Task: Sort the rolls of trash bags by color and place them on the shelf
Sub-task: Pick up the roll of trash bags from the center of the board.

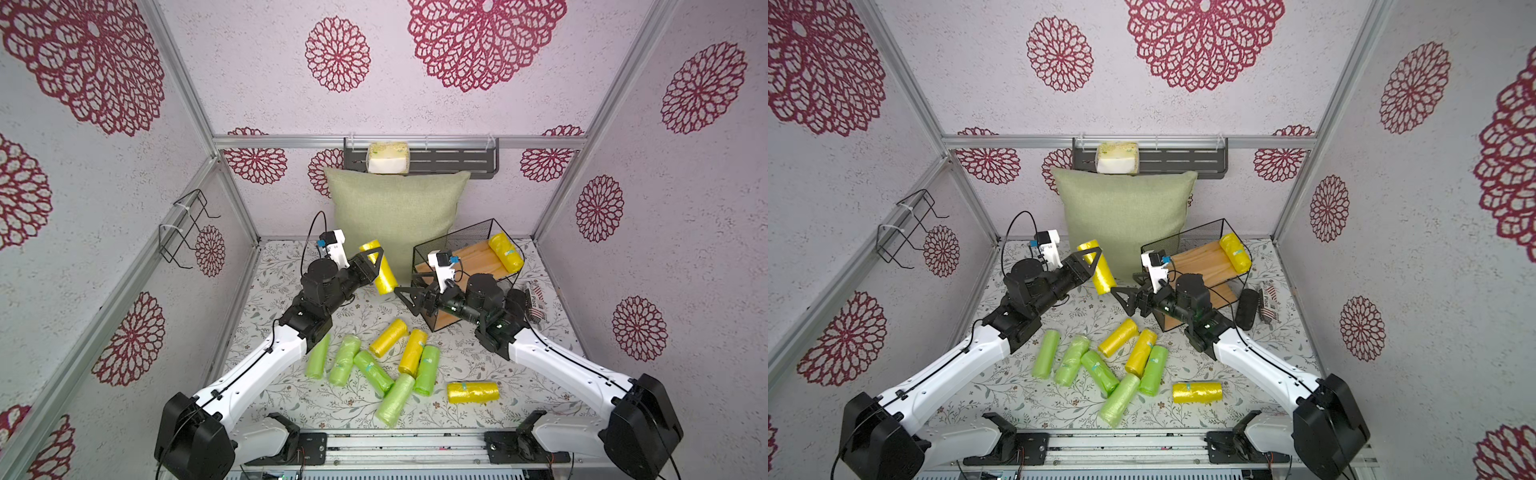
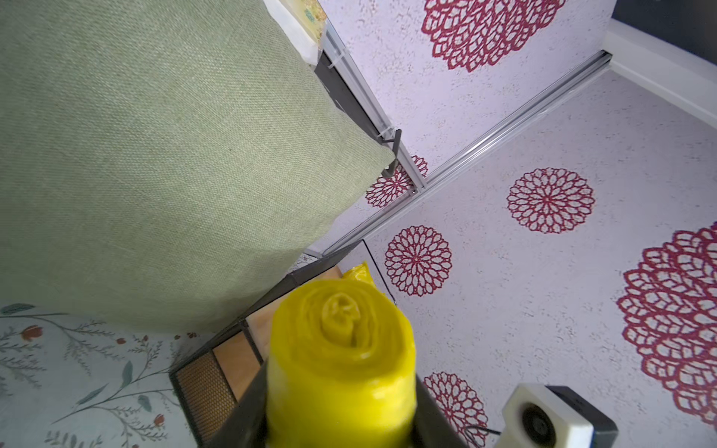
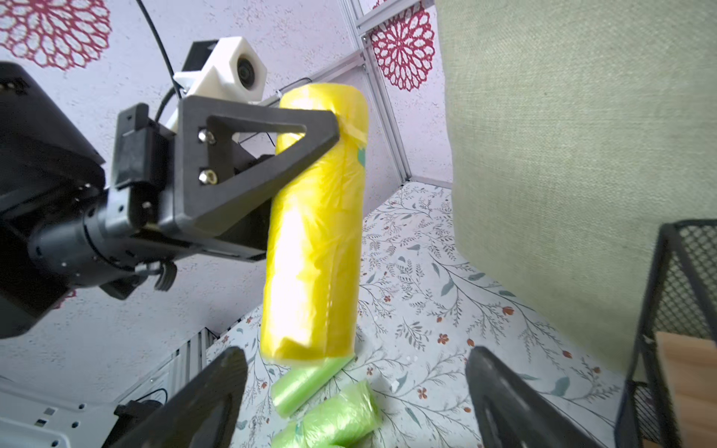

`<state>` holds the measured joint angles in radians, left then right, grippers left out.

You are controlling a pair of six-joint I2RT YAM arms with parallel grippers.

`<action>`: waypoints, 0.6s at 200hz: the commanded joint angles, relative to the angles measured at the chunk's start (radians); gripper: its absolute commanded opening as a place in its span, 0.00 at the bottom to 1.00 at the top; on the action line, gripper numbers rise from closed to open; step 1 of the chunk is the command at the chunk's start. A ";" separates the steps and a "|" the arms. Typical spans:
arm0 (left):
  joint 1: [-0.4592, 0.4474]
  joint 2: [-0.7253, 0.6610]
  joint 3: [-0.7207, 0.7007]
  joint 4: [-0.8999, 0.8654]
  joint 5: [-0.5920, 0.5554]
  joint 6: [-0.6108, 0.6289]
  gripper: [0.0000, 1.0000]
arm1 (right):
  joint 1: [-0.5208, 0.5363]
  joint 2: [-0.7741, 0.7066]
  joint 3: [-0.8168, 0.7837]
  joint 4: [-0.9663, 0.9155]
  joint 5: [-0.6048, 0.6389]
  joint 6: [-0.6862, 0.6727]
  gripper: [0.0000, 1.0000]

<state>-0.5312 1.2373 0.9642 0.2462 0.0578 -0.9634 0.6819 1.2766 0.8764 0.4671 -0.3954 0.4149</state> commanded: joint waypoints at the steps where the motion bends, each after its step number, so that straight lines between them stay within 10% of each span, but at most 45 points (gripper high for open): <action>1: -0.012 -0.025 -0.016 0.119 -0.016 -0.055 0.37 | 0.008 0.014 0.024 0.150 -0.064 0.069 0.93; 120: -0.022 -0.022 -0.059 0.172 -0.002 -0.083 0.39 | 0.029 0.152 0.066 0.331 -0.151 0.176 0.49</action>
<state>-0.5453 1.2350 0.9081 0.3481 0.0578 -1.0416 0.7052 1.4307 0.8955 0.7280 -0.5114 0.5743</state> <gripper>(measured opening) 0.421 0.549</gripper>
